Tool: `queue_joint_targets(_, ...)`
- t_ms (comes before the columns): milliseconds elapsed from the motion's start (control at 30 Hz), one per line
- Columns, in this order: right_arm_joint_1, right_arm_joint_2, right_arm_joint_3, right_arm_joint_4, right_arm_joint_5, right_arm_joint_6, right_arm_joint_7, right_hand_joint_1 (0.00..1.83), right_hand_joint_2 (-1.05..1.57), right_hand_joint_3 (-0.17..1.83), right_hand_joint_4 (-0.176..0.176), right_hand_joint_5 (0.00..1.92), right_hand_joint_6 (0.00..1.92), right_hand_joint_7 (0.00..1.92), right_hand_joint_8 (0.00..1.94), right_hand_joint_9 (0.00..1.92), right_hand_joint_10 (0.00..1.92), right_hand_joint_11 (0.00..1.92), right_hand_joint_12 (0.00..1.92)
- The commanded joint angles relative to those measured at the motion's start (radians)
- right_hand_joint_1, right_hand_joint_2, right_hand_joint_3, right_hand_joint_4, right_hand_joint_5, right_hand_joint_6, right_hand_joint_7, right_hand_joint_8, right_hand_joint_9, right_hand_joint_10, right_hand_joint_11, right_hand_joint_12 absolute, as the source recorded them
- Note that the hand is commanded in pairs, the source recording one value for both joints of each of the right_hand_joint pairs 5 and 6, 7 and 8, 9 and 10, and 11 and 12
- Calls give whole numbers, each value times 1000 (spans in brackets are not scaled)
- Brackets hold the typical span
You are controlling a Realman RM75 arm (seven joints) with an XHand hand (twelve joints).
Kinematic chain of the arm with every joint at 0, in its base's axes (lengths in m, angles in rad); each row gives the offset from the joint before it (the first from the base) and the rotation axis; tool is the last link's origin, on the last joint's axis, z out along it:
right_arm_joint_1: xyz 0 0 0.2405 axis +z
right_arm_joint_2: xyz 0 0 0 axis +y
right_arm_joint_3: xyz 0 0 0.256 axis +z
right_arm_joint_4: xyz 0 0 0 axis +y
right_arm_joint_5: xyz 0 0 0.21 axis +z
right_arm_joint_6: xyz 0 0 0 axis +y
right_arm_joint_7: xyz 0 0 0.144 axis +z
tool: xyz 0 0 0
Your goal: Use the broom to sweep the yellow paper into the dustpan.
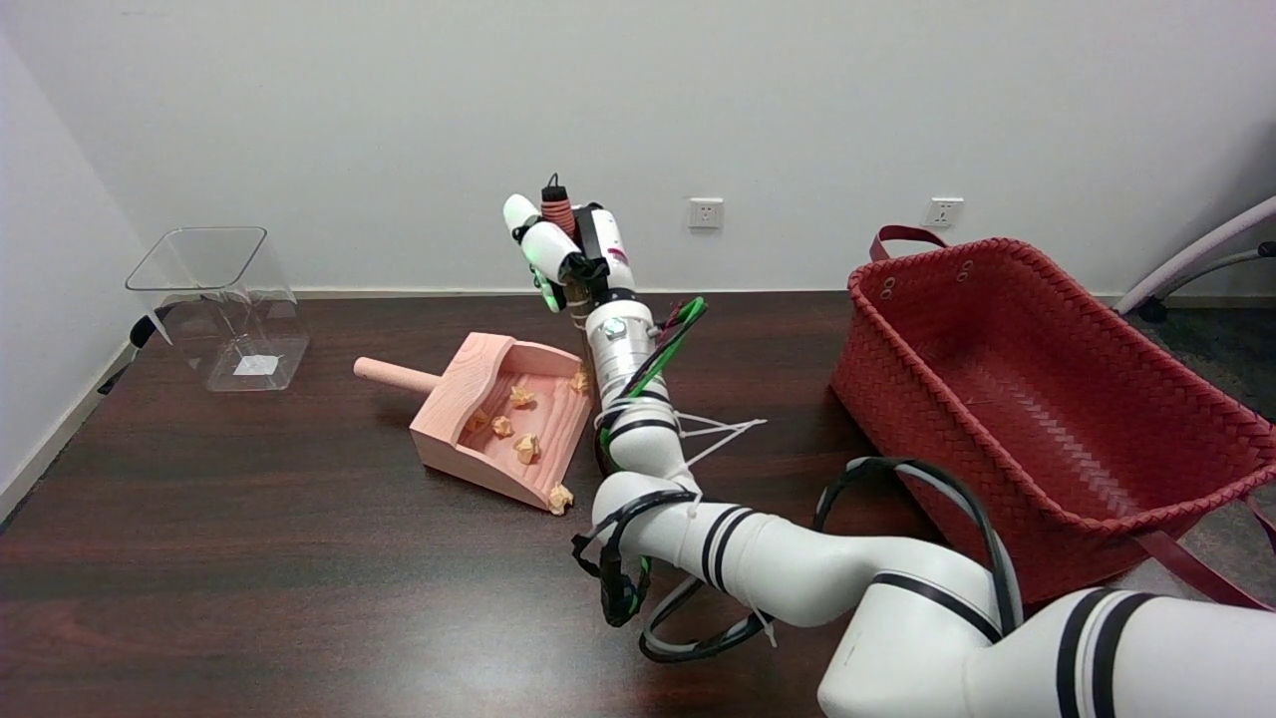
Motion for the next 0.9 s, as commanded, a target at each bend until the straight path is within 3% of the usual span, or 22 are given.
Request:
queue_joint_targets(33, -11, -20, 2, 14, 24, -3, 326, 595, 1571, 284, 0, 1920, 1920, 1916, 1916, 1920, 1920, 1920, 1920)
queue_joint_targets(433, -67, -4, -2, 73, 15, 104, 395, 583, 1571, 260, 0, 1920, 1920, 1920, 1920, 1920, 1920, 1920, 1920)
queue_joint_targets(900, -222, 72, 2, 355, 25, 178, 218, 638, 1571, 93, 0, 1920, 1920, 1920, 1920, 1920, 1920, 1920, 1920)
